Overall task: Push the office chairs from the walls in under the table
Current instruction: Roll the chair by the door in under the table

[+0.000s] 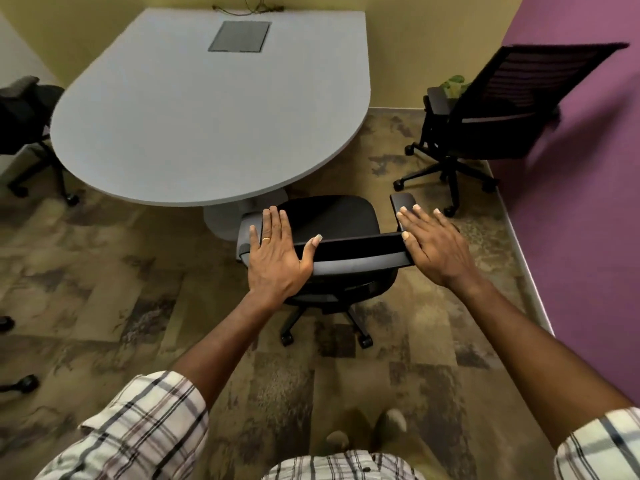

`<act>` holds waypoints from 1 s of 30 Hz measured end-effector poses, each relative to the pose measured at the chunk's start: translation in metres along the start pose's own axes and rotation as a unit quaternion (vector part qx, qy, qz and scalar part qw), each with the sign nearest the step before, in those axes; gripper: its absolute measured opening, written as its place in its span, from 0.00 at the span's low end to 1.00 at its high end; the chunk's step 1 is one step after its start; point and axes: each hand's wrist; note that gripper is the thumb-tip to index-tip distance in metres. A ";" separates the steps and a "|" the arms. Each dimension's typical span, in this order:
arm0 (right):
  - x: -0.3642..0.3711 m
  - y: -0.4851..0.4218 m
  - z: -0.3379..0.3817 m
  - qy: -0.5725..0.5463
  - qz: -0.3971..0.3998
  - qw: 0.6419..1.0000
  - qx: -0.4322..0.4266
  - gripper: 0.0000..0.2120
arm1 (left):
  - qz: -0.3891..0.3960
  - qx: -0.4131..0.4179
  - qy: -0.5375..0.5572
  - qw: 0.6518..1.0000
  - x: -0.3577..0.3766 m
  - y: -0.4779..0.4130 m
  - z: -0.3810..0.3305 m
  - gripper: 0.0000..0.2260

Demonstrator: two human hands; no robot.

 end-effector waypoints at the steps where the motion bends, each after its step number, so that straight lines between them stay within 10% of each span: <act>1: 0.001 -0.020 -0.006 -0.002 0.006 1.000 -0.009 0.28 | -0.002 -0.015 -0.003 1.000 0.000 -0.013 0.000 0.41; 30: -0.007 -0.416 -0.102 -0.042 0.053 0.967 -0.245 0.28 | -0.051 -0.258 -0.006 0.965 -0.019 -0.278 -0.032 0.43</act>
Point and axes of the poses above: each hand's wrist, its own y-axis away from the middle knuckle, its own x-axis out of the palm, z = x × y, and after that the axes turned 5 degrees about z, right-handed
